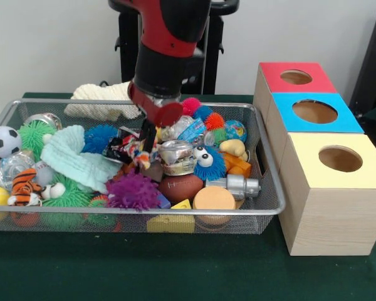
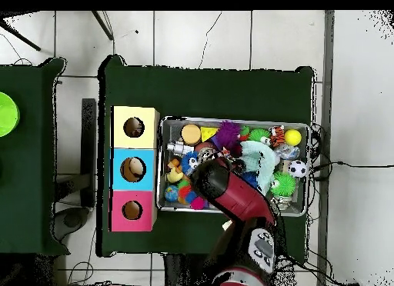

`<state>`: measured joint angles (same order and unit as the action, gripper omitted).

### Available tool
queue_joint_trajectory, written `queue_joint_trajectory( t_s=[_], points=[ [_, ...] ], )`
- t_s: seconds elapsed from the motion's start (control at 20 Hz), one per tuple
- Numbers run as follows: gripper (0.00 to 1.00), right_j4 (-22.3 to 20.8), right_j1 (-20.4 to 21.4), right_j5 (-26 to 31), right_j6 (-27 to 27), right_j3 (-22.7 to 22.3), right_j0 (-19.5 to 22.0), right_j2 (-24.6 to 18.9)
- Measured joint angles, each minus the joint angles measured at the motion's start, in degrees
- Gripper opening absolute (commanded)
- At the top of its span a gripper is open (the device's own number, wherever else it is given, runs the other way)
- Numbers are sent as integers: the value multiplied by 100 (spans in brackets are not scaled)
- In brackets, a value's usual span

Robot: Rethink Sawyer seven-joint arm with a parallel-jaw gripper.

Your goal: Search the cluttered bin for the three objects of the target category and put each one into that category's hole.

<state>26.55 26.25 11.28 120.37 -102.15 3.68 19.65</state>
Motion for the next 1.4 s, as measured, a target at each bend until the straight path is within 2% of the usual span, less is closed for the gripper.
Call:
queue_joint_trajectory(
  t_s=[0.3, 1.1, 1.4],
  points=[
    [0, -2, 322, 555, 0, -3, -40, 256],
    [0, -2, 434, 558, 0, -33, 34, 309],
    [0, 12, 455, 599, 8, -77, -155, 449]
  ],
)
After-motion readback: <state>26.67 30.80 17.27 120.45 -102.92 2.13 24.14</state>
